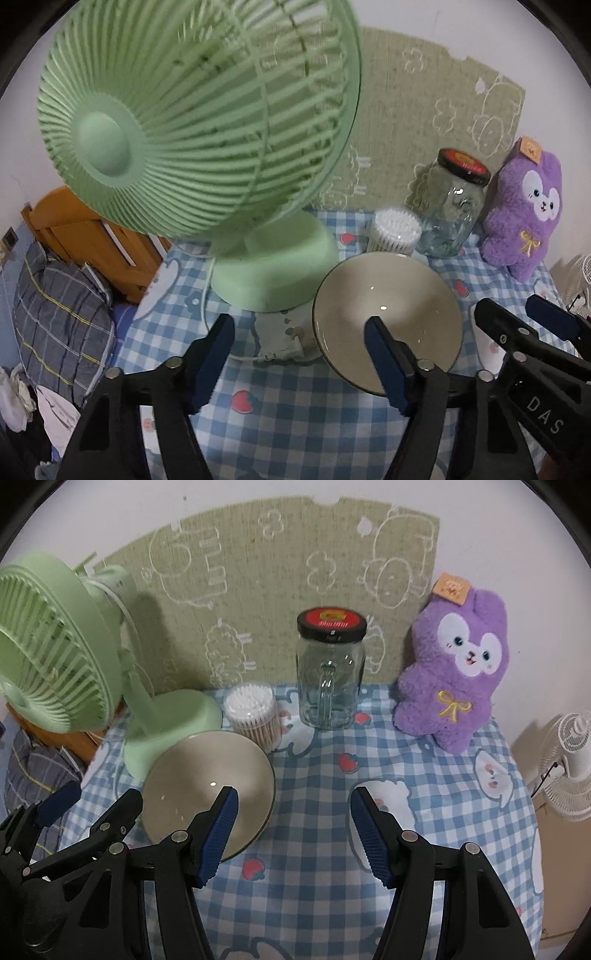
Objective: Organize plates and bowls
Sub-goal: 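Move both grippers toward the last cream bowl beside the fan, then close both grippers on the rim of the last cream bowl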
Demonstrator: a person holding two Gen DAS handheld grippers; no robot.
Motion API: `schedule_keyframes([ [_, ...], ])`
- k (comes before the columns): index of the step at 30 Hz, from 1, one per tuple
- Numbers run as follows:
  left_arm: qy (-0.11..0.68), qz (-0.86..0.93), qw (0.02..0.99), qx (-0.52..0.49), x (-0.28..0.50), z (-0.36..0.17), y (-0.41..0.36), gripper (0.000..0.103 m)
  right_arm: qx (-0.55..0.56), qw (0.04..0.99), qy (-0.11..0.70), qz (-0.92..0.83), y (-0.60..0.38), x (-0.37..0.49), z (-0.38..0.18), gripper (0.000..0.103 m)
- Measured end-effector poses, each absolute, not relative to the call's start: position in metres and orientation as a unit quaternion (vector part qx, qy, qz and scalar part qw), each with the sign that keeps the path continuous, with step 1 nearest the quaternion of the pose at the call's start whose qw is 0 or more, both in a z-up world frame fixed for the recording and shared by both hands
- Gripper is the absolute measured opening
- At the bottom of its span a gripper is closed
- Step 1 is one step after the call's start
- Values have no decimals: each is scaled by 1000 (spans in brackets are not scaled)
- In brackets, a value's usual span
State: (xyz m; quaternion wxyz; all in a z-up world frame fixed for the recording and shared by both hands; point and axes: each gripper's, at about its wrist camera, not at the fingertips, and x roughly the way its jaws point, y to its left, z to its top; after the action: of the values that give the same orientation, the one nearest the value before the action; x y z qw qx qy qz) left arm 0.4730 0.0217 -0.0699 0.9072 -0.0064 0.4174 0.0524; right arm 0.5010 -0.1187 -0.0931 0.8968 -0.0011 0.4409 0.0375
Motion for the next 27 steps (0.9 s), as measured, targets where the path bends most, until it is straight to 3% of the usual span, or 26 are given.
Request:
schedule_keyframes([
  [11,442,38,896,-4,496,-102,20,60,-16,886,461,46,-109,523,-122,53],
  [16,450,35,892,-1,501,-111,17,47,-25,882,468,53,-101,526,-133,44],
  [20,456,26,889,-8,505,-117,16,38,-27,881,470,56,-99,528,-138,27],
  [22,458,24,888,-13,506,-118,16,28,-30,880,470,58,-99,529,-139,24],
  [27,460,16,887,-24,509,-122,18,19,-21,881,468,69,-99,529,-141,15],
])
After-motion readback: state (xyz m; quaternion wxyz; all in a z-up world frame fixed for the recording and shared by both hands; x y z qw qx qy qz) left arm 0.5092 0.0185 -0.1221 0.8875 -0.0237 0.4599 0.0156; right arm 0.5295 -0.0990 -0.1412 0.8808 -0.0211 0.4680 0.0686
